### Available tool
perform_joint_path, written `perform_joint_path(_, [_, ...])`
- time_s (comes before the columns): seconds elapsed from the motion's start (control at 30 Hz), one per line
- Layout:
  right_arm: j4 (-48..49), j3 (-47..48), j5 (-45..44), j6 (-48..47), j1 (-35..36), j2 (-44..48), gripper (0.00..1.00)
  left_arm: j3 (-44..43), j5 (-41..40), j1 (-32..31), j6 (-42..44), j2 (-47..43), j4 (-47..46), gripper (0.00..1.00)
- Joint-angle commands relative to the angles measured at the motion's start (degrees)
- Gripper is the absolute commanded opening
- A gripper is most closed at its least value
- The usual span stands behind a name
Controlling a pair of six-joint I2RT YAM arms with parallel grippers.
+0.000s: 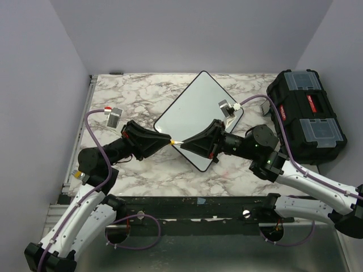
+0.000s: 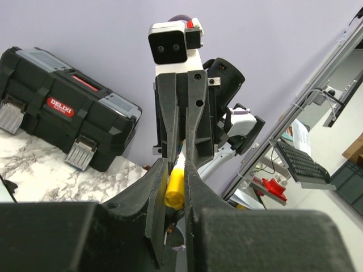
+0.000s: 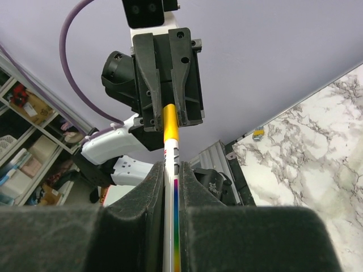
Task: Write a sentence on the whiteboard
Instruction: Open the pen cap from the whiteboard marker, then place the pen cap at the center of the board.
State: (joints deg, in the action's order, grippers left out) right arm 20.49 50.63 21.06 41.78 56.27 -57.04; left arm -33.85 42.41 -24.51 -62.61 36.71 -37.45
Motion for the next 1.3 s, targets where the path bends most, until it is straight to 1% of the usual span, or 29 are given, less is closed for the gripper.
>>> perform_joint_path(0.0, [3.4, -0.8, 0.5, 0.5, 0.9, 1.6, 0.01, 0.0, -2.4, 0.3, 4.3, -1.1, 8.3, 0.0])
perform_joint_path(0.1, [3.3, -1.3, 0.3, 0.7, 0.9, 2.5, 0.01, 0.6, -3.0, 1.6, 3.9, -1.9, 8.4, 0.0])
perform_joint_path(0.3, [2.7, -2.4, 0.2, 0.9, 0.9, 3.9, 0.01, 2.8, -4.4, 5.8, 0.5, -4.0, 7.8, 0.0])
perform_joint_path(0.57, [2.0, -3.9, -0.5, 1.2, 0.9, 5.9, 0.0, 4.4, -2.7, 11.9, -3.4, -5.7, 7.9, 0.0])
perform_joint_path(0.63, [1.4, -4.1, -0.8, 1.0, 0.8, 6.2, 0.01, 4.3, -2.7, 13.0, -3.2, -6.5, 9.5, 0.0])
perform_joint_path(0.7, [0.3, -4.2, -1.6, 0.8, 0.9, 6.8, 0.01, 3.8, -4.1, 13.7, -1.3, -7.8, 13.7, 0.0])
perform_joint_path(0.77, [-0.9, -4.5, -3.0, 0.3, 0.9, 7.3, 0.01, 2.5, -7.8, 13.7, 2.8, -9.5, 22.3, 0.0])
perform_joint_path(0.87, [-2.5, -4.8, -4.0, -0.4, 0.9, 7.9, 0.01, 0.6, -17.3, 13.7, 8.4, -12.0, 37.8, 0.0])
perform_joint_path(0.9, [-2.9, -4.8, -3.9, -0.7, 0.9, 7.7, 0.01, 0.1, -20.7, 13.7, 9.4, -12.5, 43.2, 0.0])
perform_joint_path(1.0, [-3.2, -5.0, -2.1, -0.9, 0.8, 6.8, 0.01, 0.6, -32.6, 13.7, 9.0, -12.8, 54.0, 0.0])
perform_joint_path(1.07, [-3.4, -5.1, -1.4, -1.1, 0.8, 6.0, 0.01, 2.2, -38.6, 13.7, 7.5, -12.2, 57.9, 0.0])
perform_joint_path(1.13, [-4.7, -4.7, -1.4, -1.5, 0.8, 5.3, 0.01, 3.9, -42.8, 13.7, 5.1, -11.2, 59.6, 0.0])
perform_joint_path(1.27, [-10.7, -3.2, -6.4, -3.7, 0.8, 5.5, 0.01, 5.3, -49.8, 13.7, 2.3, -8.0, 63.4, 0.0])
